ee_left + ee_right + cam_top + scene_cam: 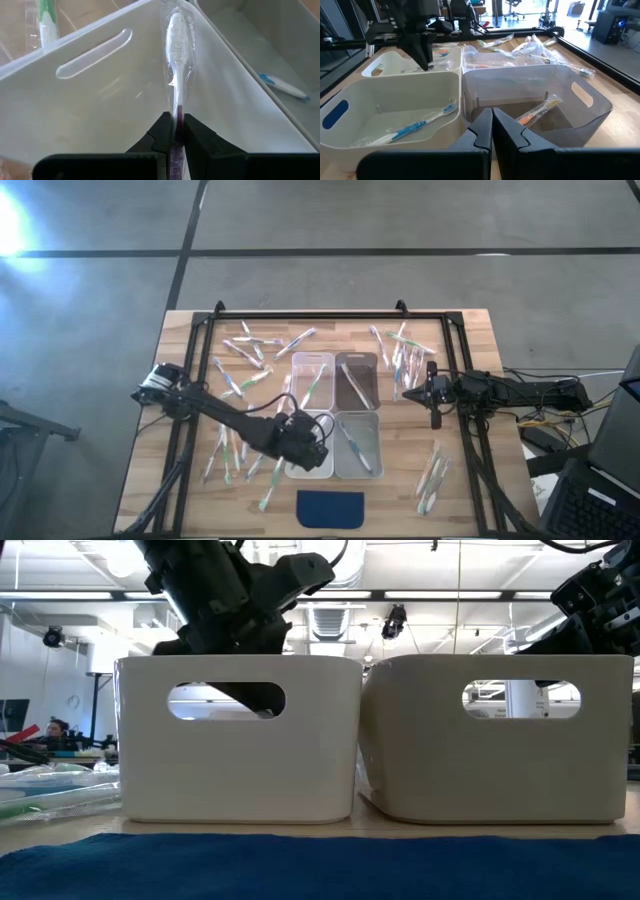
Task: Pick & Place Toothbrushes
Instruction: Put the violet toothbrush into the white bin, then adjust the white bin
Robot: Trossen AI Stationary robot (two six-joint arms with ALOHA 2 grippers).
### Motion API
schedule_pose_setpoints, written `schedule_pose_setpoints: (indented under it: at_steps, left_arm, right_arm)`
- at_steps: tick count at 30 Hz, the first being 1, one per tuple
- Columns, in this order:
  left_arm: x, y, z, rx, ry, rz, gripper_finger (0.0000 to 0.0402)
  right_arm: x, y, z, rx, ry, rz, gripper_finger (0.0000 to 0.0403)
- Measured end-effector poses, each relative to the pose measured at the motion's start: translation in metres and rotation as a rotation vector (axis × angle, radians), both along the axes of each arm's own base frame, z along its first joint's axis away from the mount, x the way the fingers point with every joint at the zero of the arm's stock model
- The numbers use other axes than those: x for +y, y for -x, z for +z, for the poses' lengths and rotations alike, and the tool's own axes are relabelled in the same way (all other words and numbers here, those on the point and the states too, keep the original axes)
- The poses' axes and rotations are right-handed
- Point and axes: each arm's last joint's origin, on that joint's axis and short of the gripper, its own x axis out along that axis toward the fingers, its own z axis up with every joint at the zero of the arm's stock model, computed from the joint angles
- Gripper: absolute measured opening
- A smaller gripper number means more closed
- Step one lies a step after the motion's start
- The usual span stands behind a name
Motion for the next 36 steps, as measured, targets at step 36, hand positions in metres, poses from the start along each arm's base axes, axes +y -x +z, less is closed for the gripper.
schedule_pose_setpoints:
  at_steps: [36]
  left_arm:
    - [0.007,0.000,0.000,0.076,0.078,-0.226,0.0122]
  right_arm:
    - [0.000,0.000,0.000,0.000,0.001,0.000,0.0008]
